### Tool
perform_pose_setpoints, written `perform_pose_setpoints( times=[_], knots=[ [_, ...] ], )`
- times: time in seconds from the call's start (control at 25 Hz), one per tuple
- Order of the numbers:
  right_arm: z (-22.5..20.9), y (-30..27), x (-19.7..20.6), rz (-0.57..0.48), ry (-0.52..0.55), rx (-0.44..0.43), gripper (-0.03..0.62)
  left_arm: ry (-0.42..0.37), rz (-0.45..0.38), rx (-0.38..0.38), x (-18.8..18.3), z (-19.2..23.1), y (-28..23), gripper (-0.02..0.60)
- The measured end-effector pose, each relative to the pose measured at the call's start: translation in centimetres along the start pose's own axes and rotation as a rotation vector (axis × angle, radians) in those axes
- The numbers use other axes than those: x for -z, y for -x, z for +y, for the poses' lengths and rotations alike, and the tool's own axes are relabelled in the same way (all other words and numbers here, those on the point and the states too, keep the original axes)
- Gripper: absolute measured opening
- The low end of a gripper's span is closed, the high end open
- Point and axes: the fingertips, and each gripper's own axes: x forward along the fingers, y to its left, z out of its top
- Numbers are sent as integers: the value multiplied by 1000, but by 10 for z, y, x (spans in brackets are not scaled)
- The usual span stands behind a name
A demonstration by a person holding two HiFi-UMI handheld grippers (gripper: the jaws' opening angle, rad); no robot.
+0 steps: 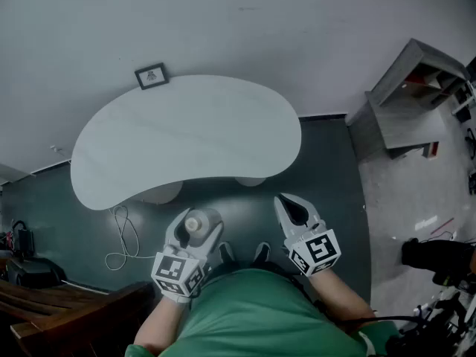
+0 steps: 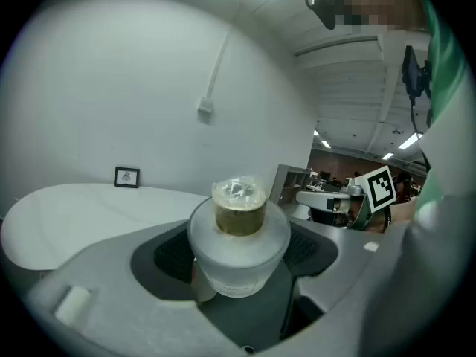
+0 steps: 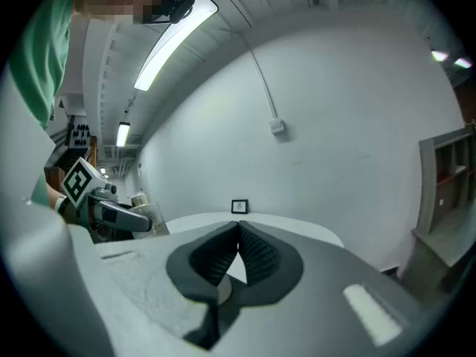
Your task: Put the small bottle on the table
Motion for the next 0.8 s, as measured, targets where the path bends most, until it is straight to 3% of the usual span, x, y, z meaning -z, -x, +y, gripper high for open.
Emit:
perform_pose_setpoints(
  times=[0.36, 0.8],
  knots=[
    [1, 24, -6, -14, -20, 63, 2, -42, 12, 23, -4, -8, 2, 345],
    [-18, 52, -6, -14, -25, 46, 2, -30, -32, -71, -19, -17, -1, 345]
  ],
)
